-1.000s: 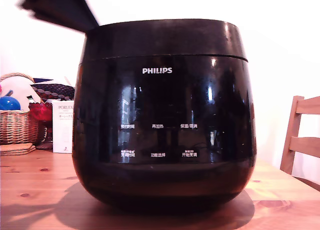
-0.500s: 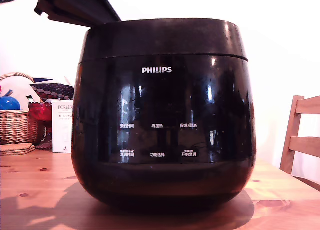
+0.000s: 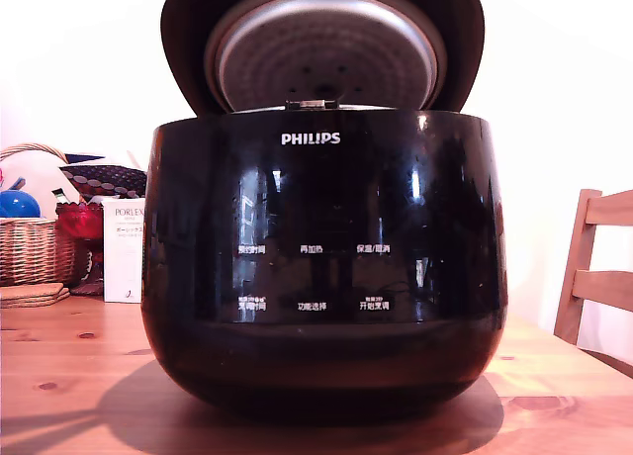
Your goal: Close the rice cooker by pressing the lid down with medium force
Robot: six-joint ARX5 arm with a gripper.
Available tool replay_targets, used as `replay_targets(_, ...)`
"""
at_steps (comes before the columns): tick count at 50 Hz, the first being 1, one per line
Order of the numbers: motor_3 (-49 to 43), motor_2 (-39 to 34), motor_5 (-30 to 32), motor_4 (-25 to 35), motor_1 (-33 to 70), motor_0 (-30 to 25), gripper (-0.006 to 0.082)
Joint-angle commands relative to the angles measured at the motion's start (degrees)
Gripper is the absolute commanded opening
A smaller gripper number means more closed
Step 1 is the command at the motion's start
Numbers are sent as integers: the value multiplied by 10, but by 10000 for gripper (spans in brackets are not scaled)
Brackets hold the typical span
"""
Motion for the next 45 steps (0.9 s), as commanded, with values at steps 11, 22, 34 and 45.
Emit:
replay_targets(11, -55, -17, -1, 6, 21, -1, -21)
replay_targets(22, -97, -17, 0, 19, 61, -2, -21)
replay_targets(34, -200, -18, 22, 21, 94, -10, -21)
replay_targets(45, -215, -71, 26, 35, 96, -17, -21)
